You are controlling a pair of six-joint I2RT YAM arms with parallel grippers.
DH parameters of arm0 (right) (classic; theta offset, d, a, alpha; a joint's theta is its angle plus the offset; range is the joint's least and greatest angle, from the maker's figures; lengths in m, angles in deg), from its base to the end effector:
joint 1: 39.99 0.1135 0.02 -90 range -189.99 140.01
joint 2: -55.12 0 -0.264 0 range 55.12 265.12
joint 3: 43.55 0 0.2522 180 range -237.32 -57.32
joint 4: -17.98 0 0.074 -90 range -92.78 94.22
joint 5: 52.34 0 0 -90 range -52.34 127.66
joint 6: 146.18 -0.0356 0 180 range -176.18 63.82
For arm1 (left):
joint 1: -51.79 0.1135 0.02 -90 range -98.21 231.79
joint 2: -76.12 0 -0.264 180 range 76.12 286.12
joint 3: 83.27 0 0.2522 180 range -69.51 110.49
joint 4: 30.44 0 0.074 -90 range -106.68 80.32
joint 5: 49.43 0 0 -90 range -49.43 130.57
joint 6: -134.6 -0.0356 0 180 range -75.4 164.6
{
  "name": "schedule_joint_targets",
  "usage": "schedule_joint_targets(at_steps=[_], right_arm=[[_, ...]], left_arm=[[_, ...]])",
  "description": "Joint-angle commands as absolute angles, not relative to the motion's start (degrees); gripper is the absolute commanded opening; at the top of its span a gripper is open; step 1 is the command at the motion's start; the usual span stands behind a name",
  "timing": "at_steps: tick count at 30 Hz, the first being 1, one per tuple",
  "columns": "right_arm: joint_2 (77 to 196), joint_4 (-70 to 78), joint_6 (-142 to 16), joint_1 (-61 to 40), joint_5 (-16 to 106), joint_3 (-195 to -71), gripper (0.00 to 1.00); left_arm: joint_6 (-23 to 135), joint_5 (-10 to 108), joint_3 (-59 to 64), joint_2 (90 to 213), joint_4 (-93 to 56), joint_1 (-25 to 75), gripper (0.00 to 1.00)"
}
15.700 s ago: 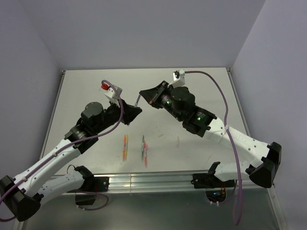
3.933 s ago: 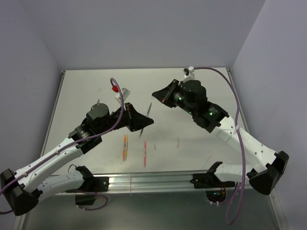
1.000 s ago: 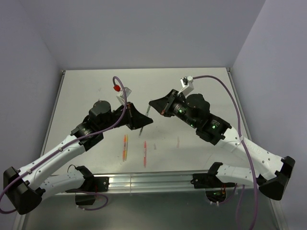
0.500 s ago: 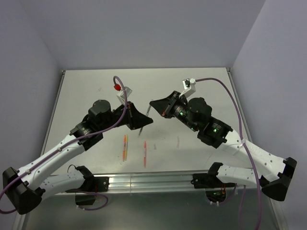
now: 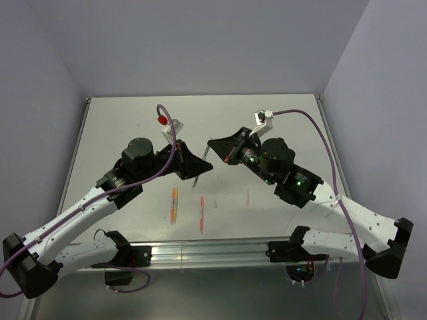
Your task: Insert the pens into the pen caps
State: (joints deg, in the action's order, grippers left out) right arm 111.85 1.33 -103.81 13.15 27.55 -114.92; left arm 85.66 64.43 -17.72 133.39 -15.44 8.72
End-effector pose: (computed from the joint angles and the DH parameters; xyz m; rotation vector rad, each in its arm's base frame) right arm 0.1419 0.1788 0.3941 0.0648 1.7458 1.1965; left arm 0.1601 -0.1694 0.3594 0.3836 1.8615 -1.4056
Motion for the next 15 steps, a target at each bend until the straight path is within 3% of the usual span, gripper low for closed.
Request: schedule_joint_targets(at_steps=[1, 11, 12, 13, 15], right_arm=[[110.4, -0.4, -103.3, 17.2, 35.4, -113.8, 0.00], [110.9, -2.9, -104.1, 17.5, 33.2, -114.8, 0.00], [111.7, -5.1, -104.3, 17.4, 31.7, -116.4, 0.00], [112.1, -6.2, -104.6, 17.4, 31.1, -117.3, 0.00], [113.0, -8.1, -106.5, 15.6, 32.3, -119.2, 0.00]], left_arm=[[84.8, 56.7, -13.6, 134.4, -21.2, 9.8, 0.00], [84.6, 58.6, -12.3, 135.8, -18.1, 9.8, 0.01], [84.5, 59.0, -12.2, 136.0, -17.4, 9.8, 0.08], [84.3, 59.0, -12.3, 135.8, -16.9, 9.8, 0.25], [83.9, 58.0, -12.7, 134.1, -14.9, 9.8, 0.37]])
